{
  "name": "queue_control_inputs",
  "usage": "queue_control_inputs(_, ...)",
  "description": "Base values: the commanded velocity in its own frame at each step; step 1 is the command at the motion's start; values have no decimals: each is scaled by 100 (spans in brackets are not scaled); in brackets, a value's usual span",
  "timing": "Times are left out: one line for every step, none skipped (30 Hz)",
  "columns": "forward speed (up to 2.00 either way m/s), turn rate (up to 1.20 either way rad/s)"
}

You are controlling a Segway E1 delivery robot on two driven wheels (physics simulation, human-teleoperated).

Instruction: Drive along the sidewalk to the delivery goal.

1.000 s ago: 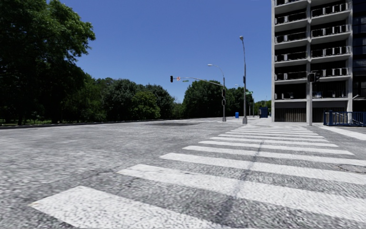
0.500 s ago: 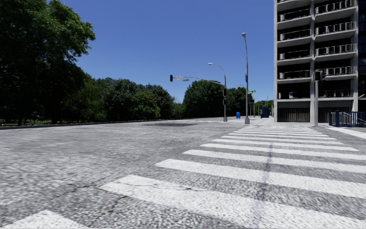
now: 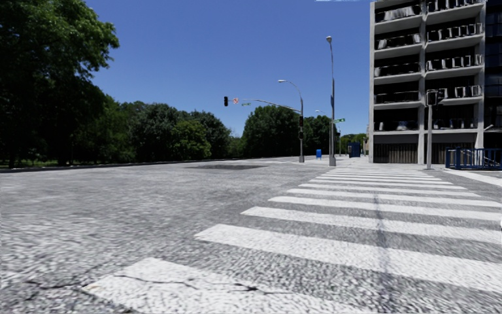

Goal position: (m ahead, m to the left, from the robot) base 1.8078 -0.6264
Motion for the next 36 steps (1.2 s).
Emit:
queue_control_inputs(103,-35)
queue_control_inputs(103,-35)
queue_control_inputs(103,-35)
queue_control_inputs(103,-35)
queue_control_inputs(103,-35)
queue_control_inputs(103,-35)
queue_control_inputs(103,-35)
queue_control_inputs(103,-35)
queue_control_inputs(103,-35)
queue_control_inputs(103,-35)
queue_control_inputs(103,-35)
queue_control_inputs(103,-35)
queue_control_inputs(103,-35)
queue_control_inputs(103,-35)
queue_control_inputs(103,-35)
queue_control_inputs(103,-35)
queue_control_inputs(103,-35)
queue_control_inputs(103,-35)
queue_control_inputs(103,-35)
queue_control_inputs(103,-35)
queue_control_inputs(103,-35)
queue_control_inputs(103,-35)
queue_control_inputs(103,-35)
queue_control_inputs(103,-35)
queue_control_inputs(103,-35)
queue_control_inputs(102,-35)
queue_control_inputs(102,-35)
queue_control_inputs(102,-35)
queue_control_inputs(102,-35)
queue_control_inputs(102,-35)
queue_control_inputs(102,-35)
queue_control_inputs(102,-35)
queue_control_inputs(102,-35)
queue_control_inputs(102,-35)
queue_control_inputs(99,-35)
queue_control_inputs(96,-35)
